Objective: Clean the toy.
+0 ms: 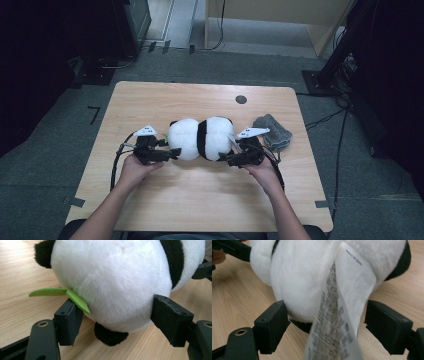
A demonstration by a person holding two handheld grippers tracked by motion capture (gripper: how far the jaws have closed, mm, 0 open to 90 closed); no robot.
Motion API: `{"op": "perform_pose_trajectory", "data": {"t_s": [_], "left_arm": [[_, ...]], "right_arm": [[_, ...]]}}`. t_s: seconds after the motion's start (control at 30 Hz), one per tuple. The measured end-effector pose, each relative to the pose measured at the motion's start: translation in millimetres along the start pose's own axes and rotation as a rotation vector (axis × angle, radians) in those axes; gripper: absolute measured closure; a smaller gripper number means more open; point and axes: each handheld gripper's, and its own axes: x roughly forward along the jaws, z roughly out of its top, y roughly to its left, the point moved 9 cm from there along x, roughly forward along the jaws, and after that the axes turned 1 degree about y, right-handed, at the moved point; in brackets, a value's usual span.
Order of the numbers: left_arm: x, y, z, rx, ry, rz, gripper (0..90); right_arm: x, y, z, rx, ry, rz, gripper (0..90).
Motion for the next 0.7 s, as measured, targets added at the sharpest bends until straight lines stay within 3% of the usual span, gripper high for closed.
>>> {"op": "perform_pose_trajectory", "data": {"t_s": [0.13, 0.23, 0.33, 0.57, 0.7], "left_arm": [[-2.3, -1.2, 4.2, 0.022, -0.004, 0.009, 27.1], [-7.6, 1.0, 8.9, 0.06, -0.028, 0.048, 28.3], [-12.5, 4.1, 13.6, 0.034, -0.054, 0.039, 29.7], [-17.7, 7.0, 22.5, 0.003, -0.062, 0.027, 29.7], [-17.9, 7.0, 27.3, 0.02, -0.048, 0.03, 29.7]], "right_arm": [[-5.1, -5.8, 0.7, 0.018, -0.016, -0.012, 18.7], [-9.2, -10.9, 1.2, 0.027, -0.028, -0.027, 18.8], [-13.8, -16.4, 2.1, 0.027, -0.036, -0.05, 18.9], [-20.5, -23.6, 2.0, 0.048, -0.055, -0.074, 19.0], [-22.5, -28.7, -1.0, 0.043, -0.054, -0.101, 18.1]]}}
